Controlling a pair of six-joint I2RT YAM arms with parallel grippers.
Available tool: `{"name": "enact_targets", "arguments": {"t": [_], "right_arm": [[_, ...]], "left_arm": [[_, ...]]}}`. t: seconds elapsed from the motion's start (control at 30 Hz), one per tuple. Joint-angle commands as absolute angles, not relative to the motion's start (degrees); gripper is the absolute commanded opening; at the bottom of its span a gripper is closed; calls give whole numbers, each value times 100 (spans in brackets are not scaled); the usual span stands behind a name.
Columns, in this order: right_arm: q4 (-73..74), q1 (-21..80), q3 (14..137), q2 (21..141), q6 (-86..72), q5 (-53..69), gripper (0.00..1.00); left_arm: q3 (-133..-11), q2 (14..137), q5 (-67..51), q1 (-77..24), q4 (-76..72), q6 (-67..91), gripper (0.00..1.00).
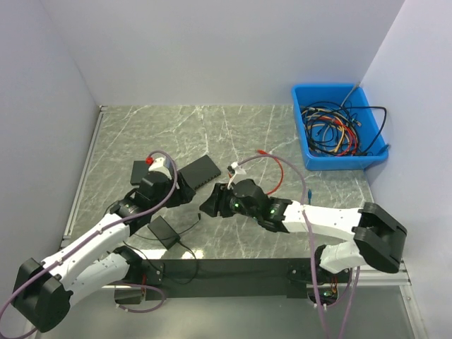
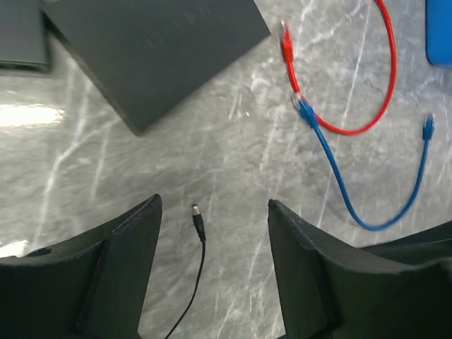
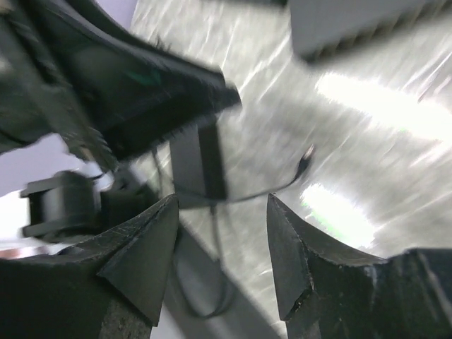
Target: Insert the plug into the switch port
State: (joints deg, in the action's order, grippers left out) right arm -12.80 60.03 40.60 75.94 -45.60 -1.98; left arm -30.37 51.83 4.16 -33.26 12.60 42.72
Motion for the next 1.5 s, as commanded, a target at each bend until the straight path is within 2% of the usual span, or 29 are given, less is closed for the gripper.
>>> {"name": "enact_targets", "arguments": {"t": [0.0, 0.13, 0.33, 0.7, 0.9, 1.2, 1.27, 1.3, 1.37, 1.4, 1.47], "right_arm": [[-1538, 6029, 3981, 7822, -5826, 456, 60], [-2090, 6055, 3746, 8356, -6729, 1035, 60], [-2811, 6152, 3578, 9157, -7355, 1143, 60], [-3691, 6109, 3604, 10046, -7770, 1160, 60], [-3691, 5968, 3718, 10318, -7796, 976, 59], [-3815, 5862, 4122, 10880, -7893, 975, 43], [-3797, 5871, 4227, 10951, -7884, 993, 35], [-3797, 5871, 4262, 10986, -7875, 1002, 24], [-3849, 5862, 4271, 11013, -7866, 1019, 15], [-3876, 5862, 4228, 10987, -7858, 1020, 7], [-3842, 5854, 4166, 10899, -7796, 985, 2]], "left_arm": [[-3463, 4966, 914, -3349, 1590, 4289, 68], [-3559, 4940, 1028, -3349, 1740, 4306, 67], [-3393, 4580, 1125, -3349, 1767, 4377, 68], [-3331, 4509, 1081, -3366, 1688, 4342, 66], [-3296, 4570, 1046, -3358, 1617, 4324, 66], [-3270, 4614, 1046, -3375, 1591, 4307, 65], [-3270, 4641, 1055, -3375, 1591, 4307, 65], [-3261, 4641, 1055, -3375, 1582, 4307, 65], [-3261, 4649, 1081, -3384, 1600, 4307, 64], [-3261, 4649, 1090, -3384, 1608, 4307, 64], [-3261, 4632, 1116, -3392, 1626, 4315, 64]]}}
